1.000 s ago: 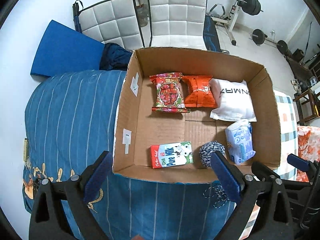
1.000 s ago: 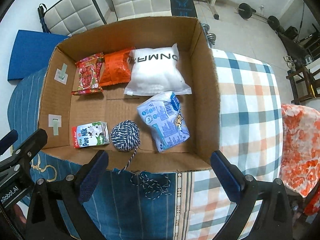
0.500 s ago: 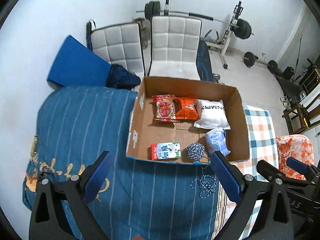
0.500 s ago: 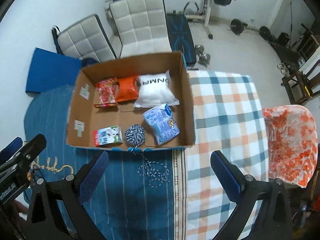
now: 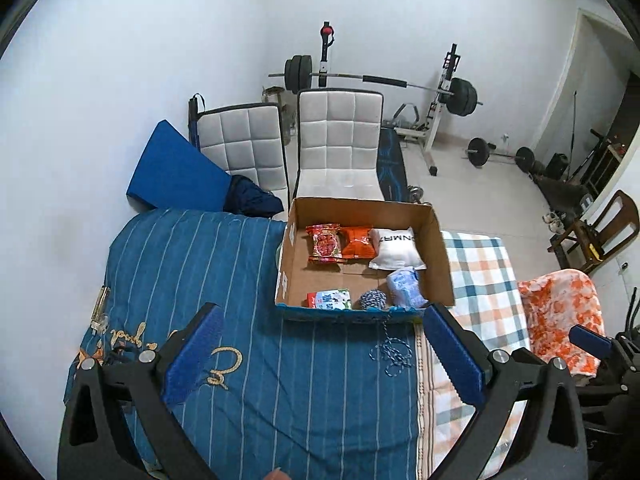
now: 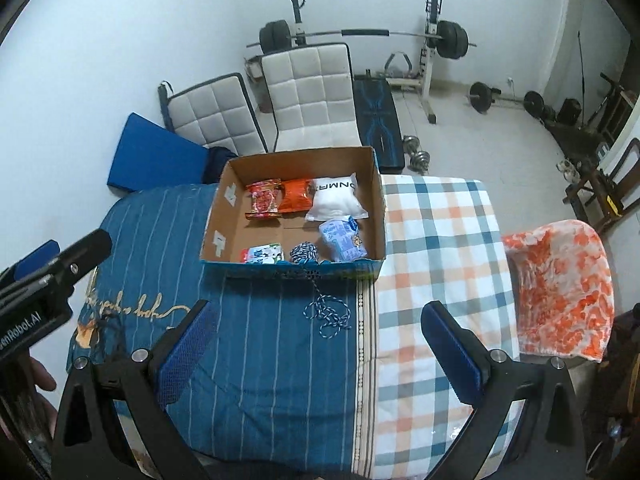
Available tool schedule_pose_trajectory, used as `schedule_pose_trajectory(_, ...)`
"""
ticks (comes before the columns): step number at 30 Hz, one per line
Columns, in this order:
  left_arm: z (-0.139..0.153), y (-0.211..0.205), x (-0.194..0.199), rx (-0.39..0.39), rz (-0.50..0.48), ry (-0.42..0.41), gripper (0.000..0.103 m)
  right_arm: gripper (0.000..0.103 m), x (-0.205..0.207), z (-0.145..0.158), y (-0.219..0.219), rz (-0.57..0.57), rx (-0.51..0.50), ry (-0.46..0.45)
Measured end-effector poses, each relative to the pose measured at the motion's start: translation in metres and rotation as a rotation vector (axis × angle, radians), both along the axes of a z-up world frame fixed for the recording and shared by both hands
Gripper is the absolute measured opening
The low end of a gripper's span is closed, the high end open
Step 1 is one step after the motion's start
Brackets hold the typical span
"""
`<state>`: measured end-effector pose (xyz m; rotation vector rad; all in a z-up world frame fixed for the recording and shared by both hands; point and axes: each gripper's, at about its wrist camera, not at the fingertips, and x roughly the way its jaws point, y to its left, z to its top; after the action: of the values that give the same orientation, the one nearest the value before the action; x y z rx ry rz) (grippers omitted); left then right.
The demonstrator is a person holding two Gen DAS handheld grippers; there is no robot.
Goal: Organize soft objects
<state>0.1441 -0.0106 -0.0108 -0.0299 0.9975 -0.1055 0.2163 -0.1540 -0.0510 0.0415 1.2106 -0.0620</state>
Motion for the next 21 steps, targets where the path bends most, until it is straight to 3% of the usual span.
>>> schedule_pose_trajectory(11, 0.018, 0.004, -0.037, -0.017, -0.008, 0.004, 0.102, 0.103, -0.042, 0.036, 0.006, 0.013, -0.009, -0.01)
schedule_pose_trajectory(21, 0.02, 0.007, -0.035, 0.036, 0.036, -0.066, 0.103, 0.103, -0.027, 0.047, 0.002, -0.033, -0.07, -0.091)
